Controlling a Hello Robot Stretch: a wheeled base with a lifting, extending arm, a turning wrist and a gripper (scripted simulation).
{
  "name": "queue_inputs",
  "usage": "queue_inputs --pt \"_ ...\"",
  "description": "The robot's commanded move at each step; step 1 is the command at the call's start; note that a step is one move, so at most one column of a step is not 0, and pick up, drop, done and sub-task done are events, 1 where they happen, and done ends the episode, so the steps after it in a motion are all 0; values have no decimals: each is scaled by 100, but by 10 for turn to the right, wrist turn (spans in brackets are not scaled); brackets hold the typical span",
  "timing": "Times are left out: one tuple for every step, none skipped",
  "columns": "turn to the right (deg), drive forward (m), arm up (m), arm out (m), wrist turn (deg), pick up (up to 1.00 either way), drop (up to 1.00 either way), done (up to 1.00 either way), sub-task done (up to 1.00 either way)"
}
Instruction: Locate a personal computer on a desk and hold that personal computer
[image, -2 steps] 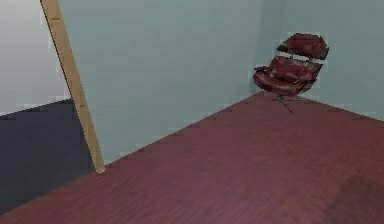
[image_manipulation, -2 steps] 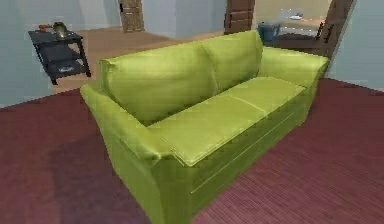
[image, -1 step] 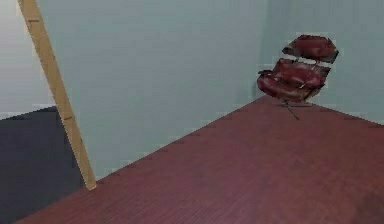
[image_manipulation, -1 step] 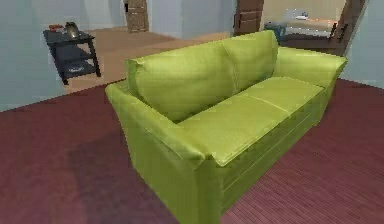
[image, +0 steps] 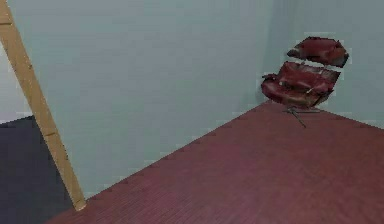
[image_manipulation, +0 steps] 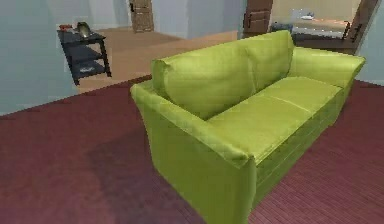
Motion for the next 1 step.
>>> queue_inputs --pt "-450 0 0 0 0 0 0 0 0"
